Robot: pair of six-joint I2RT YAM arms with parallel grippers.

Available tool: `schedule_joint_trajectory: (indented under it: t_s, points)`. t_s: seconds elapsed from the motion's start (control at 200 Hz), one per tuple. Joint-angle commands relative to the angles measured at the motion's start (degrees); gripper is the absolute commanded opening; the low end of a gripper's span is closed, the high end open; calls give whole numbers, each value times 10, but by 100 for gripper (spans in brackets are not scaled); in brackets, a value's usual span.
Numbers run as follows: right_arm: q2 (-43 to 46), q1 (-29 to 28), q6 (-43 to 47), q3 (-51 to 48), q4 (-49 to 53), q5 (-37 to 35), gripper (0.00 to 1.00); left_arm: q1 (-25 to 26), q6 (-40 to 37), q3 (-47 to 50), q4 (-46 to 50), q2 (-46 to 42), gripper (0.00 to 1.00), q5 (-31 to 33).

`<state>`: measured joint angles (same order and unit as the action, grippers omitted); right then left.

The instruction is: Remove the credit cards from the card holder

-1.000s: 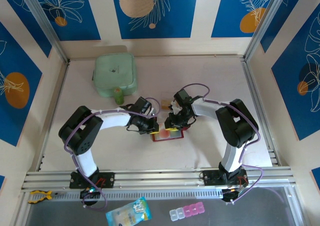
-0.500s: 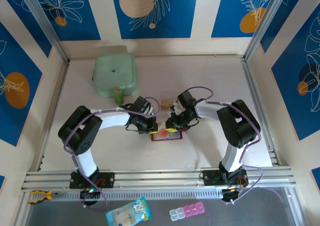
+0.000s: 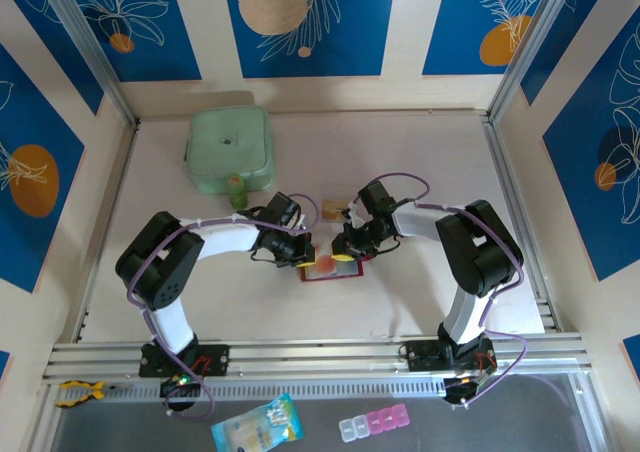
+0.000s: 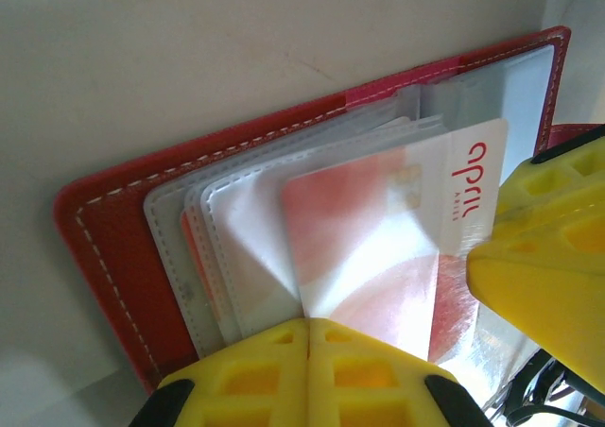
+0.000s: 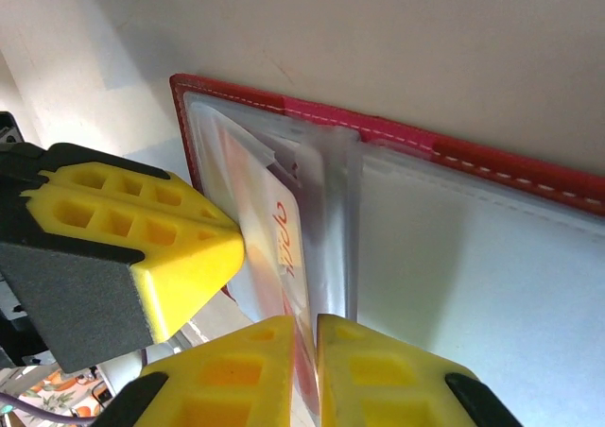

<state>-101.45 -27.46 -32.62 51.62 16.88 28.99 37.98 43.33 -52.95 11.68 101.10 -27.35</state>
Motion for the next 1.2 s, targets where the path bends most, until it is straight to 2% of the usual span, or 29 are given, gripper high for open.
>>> schedule_joint_trajectory:
  t_s: [0.0,0.12,0.295,0.735,0.87,1.035,1.195]
  points:
    - [8,2,0,-11,-12,25,13,-6,-9,10,38,1,1,25]
    - [13,3,4,-16,-12,9,8,-6,-10,11,41,-3,1,28]
    - [30,9,17,-19,10,-13,6,-7,-26,5,69,-14,1,41]
    - [110,20,91,23,146,-79,0,-14,-53,-5,80,-29,2,45]
    - [131,21,169,55,203,-111,0,-14,-57,-6,68,-32,3,36]
    - [134,21,279,107,267,-184,0,-14,-59,-9,57,-43,8,29]
    - [142,21,431,153,298,-239,0,-14,-60,-6,43,-59,13,34]
